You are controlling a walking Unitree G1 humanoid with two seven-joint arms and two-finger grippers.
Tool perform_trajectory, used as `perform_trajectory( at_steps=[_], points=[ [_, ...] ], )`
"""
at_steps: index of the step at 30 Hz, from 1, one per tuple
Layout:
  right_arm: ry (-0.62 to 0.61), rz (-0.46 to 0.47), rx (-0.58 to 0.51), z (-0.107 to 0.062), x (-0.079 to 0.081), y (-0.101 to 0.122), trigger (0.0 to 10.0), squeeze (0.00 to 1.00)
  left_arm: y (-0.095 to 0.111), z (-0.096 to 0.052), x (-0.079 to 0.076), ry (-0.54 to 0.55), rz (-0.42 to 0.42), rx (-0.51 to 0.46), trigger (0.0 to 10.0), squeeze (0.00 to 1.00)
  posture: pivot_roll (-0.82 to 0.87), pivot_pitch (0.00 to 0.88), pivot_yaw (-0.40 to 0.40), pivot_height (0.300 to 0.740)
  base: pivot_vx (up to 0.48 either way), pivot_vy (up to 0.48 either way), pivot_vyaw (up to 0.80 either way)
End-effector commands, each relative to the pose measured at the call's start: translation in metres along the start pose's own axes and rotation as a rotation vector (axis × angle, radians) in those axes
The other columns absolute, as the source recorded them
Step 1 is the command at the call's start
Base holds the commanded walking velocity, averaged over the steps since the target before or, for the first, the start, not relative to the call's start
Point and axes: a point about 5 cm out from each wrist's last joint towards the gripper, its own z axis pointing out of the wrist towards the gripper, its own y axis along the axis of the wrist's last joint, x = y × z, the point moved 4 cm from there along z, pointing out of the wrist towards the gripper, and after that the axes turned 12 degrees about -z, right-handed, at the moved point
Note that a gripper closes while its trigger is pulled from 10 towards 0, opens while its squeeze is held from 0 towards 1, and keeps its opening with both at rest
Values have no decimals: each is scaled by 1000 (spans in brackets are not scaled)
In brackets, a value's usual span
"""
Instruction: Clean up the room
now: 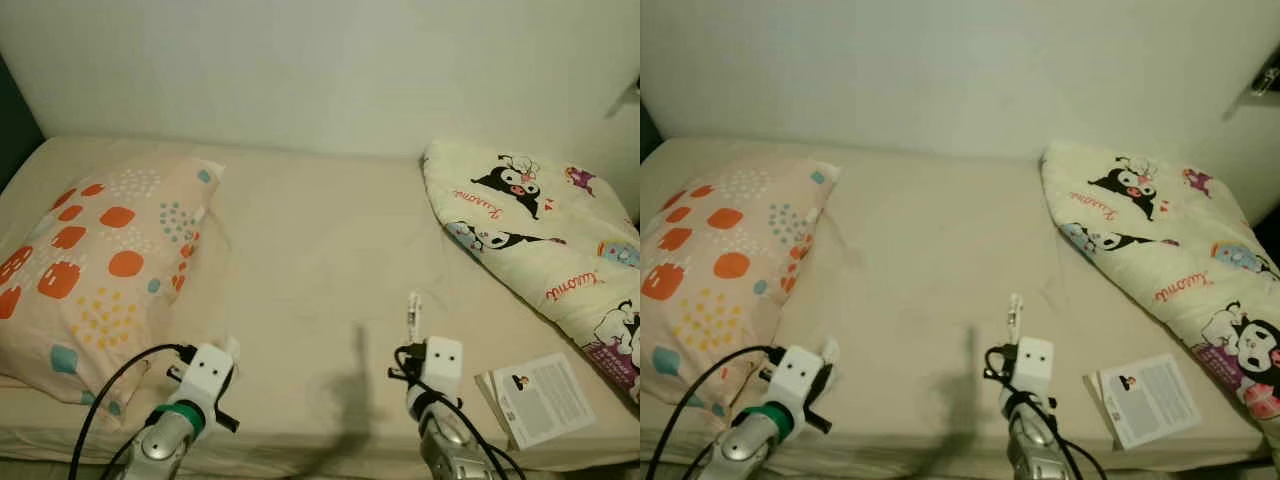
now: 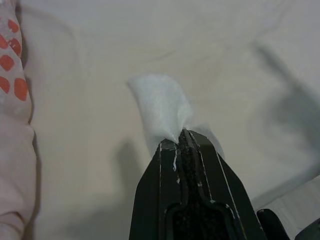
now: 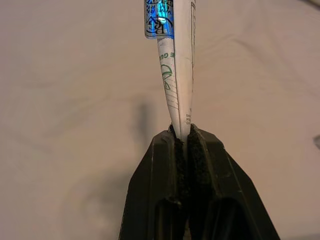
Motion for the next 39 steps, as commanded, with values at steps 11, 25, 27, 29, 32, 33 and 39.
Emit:
perform_trajectory(
  at_steps=[11, 25, 27, 29, 32, 33, 39],
  points=[
    [84, -158, 109, -15, -2, -43, 10000, 0, -14, 9, -8, -7, 7, 18, 10000, 0, 10, 0, 14, 740, 0, 0, 0],
    [24, -169, 84, -25, -10, -51, 10000, 0, -17, 17, 3, -22, 63, 66, 10000, 0, -135, 0, 152, 740, 0, 0, 0],
    [24, -169, 84, -25, -10, -51, 10000, 0, -17, 17, 3, -22, 63, 66, 10000, 0, -135, 0, 152, 740, 0, 0, 0],
    [20, -174, 77, -27, -12, -51, 10000, 0, -17, 18, 2, -23, 62, 73, 10000, 0, -164, 0, 185, 740, 0, 0, 0],
    [38, -186, 68, -30, -19, -53, 10000, 0, -10, 25, -9, -43, 70, 58, 10000, 0, -148, 0, 181, 740, 0, 0, 0],
    [38, -186, 68, -30, -19, -53, 10000, 0, -10, 25, -9, -43, 70, 58, 10000, 0, -148, 0, 181, 740, 0, 0, 0],
    [178, -292, 40, 4, 3, -12, 10000, 0, -25, 23, -14, -17, 60, 98, 10000, 0, -168, 0, 136, 740, 0, 0, 0]
  ],
)
